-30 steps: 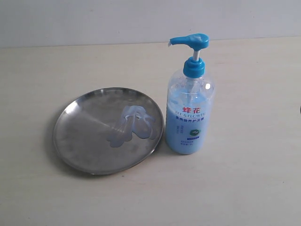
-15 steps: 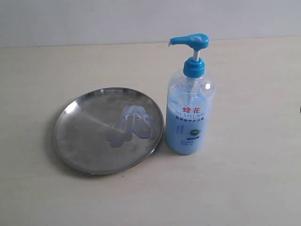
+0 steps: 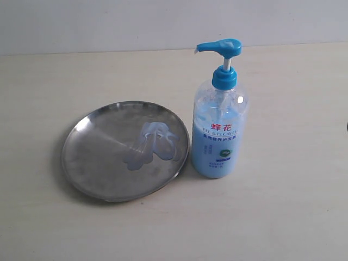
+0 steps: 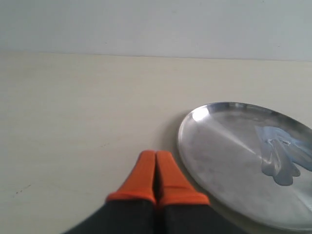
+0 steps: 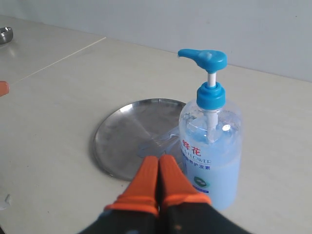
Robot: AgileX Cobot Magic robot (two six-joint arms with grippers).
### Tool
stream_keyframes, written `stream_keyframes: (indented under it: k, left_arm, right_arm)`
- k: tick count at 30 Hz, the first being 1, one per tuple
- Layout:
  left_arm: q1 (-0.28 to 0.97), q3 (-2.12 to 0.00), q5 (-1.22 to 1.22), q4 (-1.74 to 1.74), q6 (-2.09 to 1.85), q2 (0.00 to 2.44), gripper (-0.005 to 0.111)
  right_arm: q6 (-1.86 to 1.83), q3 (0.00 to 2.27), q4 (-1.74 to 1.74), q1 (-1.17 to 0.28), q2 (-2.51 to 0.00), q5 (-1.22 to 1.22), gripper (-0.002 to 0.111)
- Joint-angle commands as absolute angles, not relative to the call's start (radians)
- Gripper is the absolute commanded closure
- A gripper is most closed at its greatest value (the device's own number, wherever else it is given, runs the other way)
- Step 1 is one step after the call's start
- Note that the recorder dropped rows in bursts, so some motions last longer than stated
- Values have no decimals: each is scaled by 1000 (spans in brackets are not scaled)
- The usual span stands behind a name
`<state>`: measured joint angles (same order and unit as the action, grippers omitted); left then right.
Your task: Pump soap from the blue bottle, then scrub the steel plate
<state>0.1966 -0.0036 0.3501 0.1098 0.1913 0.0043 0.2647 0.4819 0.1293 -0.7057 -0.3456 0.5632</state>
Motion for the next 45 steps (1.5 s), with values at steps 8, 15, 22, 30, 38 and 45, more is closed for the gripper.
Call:
stream_keyframes:
  k: [8, 15, 22, 30, 38, 45]
  left_arm:
    - [196, 0, 353, 101, 183, 0, 107]
    - [196, 0, 353, 101, 183, 0, 107]
    - [196, 0, 353, 101, 183, 0, 107]
    - [196, 0, 353, 101, 183, 0, 107]
    - [196, 0, 353, 101, 183, 0, 107]
    - [196, 0, 353, 101, 183, 0, 107]
  right_arm:
    - [266, 476, 132, -704, -338, 550, 108]
    - [266, 476, 132, -704, -338, 550, 108]
    - [266, 476, 132, -704, -338, 550, 108]
    - [258, 476, 134, -704, -338, 545, 108]
    - [260, 471, 132, -704, -327, 527, 108]
    - [255, 354, 186, -701, -283, 376, 108]
